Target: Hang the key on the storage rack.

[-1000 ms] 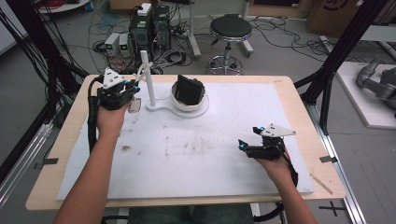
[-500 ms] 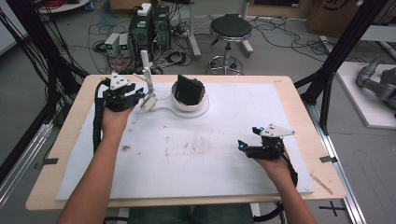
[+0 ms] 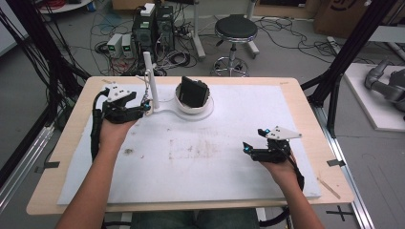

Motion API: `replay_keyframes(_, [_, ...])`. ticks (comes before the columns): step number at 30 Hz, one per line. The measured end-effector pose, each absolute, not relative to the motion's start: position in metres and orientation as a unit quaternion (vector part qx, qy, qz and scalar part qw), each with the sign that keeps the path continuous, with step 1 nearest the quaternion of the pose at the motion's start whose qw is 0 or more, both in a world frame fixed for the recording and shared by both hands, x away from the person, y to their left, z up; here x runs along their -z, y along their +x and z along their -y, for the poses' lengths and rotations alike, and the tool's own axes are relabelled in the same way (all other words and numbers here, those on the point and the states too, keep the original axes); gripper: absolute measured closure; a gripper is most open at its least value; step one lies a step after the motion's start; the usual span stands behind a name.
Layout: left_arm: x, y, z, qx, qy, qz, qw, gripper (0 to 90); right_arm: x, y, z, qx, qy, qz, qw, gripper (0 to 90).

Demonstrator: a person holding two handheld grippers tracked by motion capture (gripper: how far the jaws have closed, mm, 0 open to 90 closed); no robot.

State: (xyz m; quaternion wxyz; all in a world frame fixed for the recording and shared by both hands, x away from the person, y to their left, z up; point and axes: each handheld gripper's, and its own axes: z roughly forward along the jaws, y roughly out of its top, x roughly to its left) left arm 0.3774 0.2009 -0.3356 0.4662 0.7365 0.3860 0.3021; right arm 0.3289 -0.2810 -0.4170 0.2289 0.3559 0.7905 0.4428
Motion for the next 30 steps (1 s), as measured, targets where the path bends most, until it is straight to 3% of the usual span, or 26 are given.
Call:
replay_keyframes(15, [0.358,0.354,-0.201,-0.228,0.76,-0.342,0.503,29.7,0.416,0.33,0.286,-0.445,0.366,-0.784,0.232,19.7])
replay_keyframes(30, [0.407,0.344,-0.203,-0.168,0.78,-0.324,0.508,25.0,0.42,0.331,0.292,-0.44,0.376,-0.781,0.234,19.7])
